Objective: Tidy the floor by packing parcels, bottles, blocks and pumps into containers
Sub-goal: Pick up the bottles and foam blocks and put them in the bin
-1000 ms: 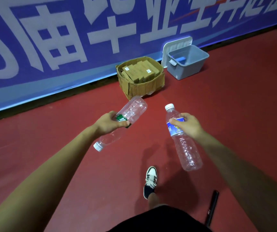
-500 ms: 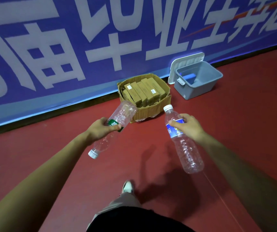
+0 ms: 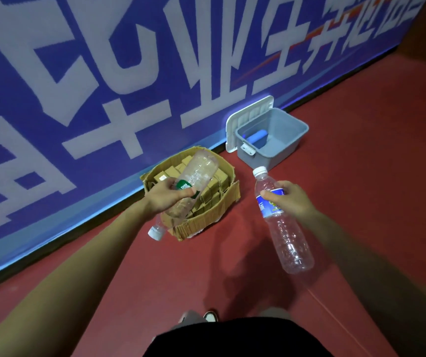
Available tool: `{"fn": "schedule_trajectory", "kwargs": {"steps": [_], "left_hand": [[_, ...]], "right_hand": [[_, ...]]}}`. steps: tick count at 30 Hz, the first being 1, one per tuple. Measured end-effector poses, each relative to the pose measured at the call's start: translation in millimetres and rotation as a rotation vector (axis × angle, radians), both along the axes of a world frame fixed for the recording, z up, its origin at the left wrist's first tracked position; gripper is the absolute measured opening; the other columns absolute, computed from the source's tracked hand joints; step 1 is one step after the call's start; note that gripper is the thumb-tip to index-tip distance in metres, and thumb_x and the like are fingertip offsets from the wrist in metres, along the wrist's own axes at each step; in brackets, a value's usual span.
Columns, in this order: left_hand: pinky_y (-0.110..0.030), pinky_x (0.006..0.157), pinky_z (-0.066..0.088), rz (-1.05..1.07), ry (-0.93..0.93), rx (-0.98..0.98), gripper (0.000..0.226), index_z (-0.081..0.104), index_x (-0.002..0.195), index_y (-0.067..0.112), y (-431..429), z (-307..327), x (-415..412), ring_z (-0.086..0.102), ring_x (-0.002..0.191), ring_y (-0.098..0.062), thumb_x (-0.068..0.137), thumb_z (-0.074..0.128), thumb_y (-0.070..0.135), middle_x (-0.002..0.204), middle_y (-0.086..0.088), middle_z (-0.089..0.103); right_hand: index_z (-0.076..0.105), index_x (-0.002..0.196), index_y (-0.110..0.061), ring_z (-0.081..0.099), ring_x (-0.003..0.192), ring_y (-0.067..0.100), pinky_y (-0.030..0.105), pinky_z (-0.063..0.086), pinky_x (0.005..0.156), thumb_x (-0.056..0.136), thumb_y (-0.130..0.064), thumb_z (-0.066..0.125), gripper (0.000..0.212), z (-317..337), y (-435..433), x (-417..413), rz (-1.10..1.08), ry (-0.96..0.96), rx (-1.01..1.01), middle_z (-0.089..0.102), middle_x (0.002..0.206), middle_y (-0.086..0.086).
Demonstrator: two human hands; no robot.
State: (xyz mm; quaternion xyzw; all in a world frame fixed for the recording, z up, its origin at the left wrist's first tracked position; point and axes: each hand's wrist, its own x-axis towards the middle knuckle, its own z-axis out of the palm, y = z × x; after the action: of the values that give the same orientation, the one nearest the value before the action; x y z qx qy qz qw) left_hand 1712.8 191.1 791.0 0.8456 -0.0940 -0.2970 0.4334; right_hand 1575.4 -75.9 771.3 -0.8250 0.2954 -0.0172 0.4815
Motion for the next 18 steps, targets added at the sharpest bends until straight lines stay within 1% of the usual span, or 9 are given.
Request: {"fn": "schedule_trajectory", "kwargs": {"steps": [2, 4, 6, 8, 9, 13, 15, 16, 18], "left_hand": [[-0.036, 0.085, 0.053, -0.057, -0.012, 0.044, 0.077, 0.058, 0.112, 0.015, -25, -1, 23, 0.063, 0.094, -0.020, 0.056, 0.070, 0.067, 0.102, -0.002, 0.065], [-0.041, 0.090, 0.052, -0.114, 0.005, 0.047, 0.085, 0.060, 0.107, 0.016, -55, -5, 44, 0.065, 0.093, -0.022, 0.044, 0.067, 0.073, 0.099, -0.002, 0.068], [-0.038, 0.082, 0.053, -0.157, 0.030, 0.064, 0.076, 0.059, 0.109, 0.015, -89, -11, 67, 0.065, 0.088, -0.019, 0.056, 0.072, 0.068, 0.095, 0.000, 0.068], [-0.025, 0.063, 0.046, -0.173, 0.047, 0.051, 0.056, 0.057, 0.113, 0.010, -128, -19, 92, 0.059, 0.073, -0.010, 0.076, 0.070, 0.050, 0.082, 0.006, 0.061], [-0.021, 0.057, 0.040, -0.180, 0.042, 0.040, 0.050, 0.057, 0.114, 0.009, -156, -24, 107, 0.053, 0.065, -0.007, 0.080, 0.068, 0.043, 0.076, 0.008, 0.056], [-0.015, 0.049, 0.037, -0.162, 0.041, -0.012, 0.030, 0.060, 0.107, 0.014, -237, -28, 144, 0.051, 0.052, 0.002, 0.087, 0.063, 0.036, 0.066, 0.012, 0.053], [-0.013, 0.046, 0.036, -0.177, 0.035, -0.014, 0.039, 0.060, 0.109, 0.007, -282, -31, 164, 0.049, 0.045, 0.004, 0.084, 0.066, 0.037, 0.061, 0.014, 0.051], [-0.013, 0.048, 0.039, -0.192, 0.035, -0.020, 0.048, 0.060, 0.111, 0.006, -303, -31, 172, 0.052, 0.048, 0.003, 0.080, 0.069, 0.041, 0.064, 0.014, 0.054], [-0.015, 0.062, 0.048, -0.193, 0.049, -0.032, 0.060, 0.059, 0.117, 0.010, -340, -30, 187, 0.064, 0.070, -0.001, 0.072, 0.073, 0.046, 0.084, 0.008, 0.067]], "right_hand": [[0.065, 0.076, -0.012, 0.061, 0.063, 0.015, 0.026, 0.048, 0.065, 0.078, -0.028, 0.075, 0.019, -1, -21, 17, -0.039, -0.008, 0.019, 0.065, 0.072, 0.004], [0.065, 0.078, -0.011, 0.057, 0.058, 0.011, 0.019, 0.047, 0.056, 0.079, -0.026, 0.074, 0.018, -4, -46, 32, -0.086, -0.024, 0.039, 0.063, 0.070, 0.004], [0.067, 0.082, -0.009, 0.057, 0.057, 0.011, 0.014, 0.046, 0.052, 0.080, -0.024, 0.074, 0.017, -9, -76, 48, -0.137, -0.033, 0.063, 0.063, 0.071, 0.005], [0.065, 0.079, -0.011, 0.057, 0.059, 0.013, 0.022, 0.049, 0.061, 0.080, -0.023, 0.075, 0.016, -14, -108, 64, -0.174, -0.042, 0.102, 0.063, 0.073, 0.007], [0.064, 0.077, -0.012, 0.058, 0.061, 0.015, 0.028, 0.050, 0.066, 0.080, -0.023, 0.075, 0.015, -16, -132, 74, -0.192, -0.040, 0.107, 0.064, 0.075, 0.008], [0.063, 0.074, -0.019, 0.066, 0.076, 0.025, 0.041, 0.054, 0.081, 0.079, -0.029, 0.075, 0.016, -16, -209, 113, -0.221, -0.034, 0.098, 0.069, 0.082, 0.011], [0.066, 0.081, -0.015, 0.068, 0.083, 0.030, 0.046, 0.055, 0.084, 0.078, -0.031, 0.075, 0.018, -14, -254, 133, -0.228, -0.026, 0.099, 0.071, 0.088, 0.015], [0.066, 0.083, -0.015, 0.068, 0.083, 0.030, 0.046, 0.055, 0.084, 0.079, -0.030, 0.075, 0.019, -11, -274, 142, -0.225, -0.021, 0.097, 0.071, 0.089, 0.015], [0.065, 0.084, -0.017, 0.068, 0.082, 0.028, 0.045, 0.055, 0.084, 0.079, -0.029, 0.074, 0.016, -6, -311, 159, -0.211, -0.024, 0.094, 0.071, 0.089, 0.013]]}}
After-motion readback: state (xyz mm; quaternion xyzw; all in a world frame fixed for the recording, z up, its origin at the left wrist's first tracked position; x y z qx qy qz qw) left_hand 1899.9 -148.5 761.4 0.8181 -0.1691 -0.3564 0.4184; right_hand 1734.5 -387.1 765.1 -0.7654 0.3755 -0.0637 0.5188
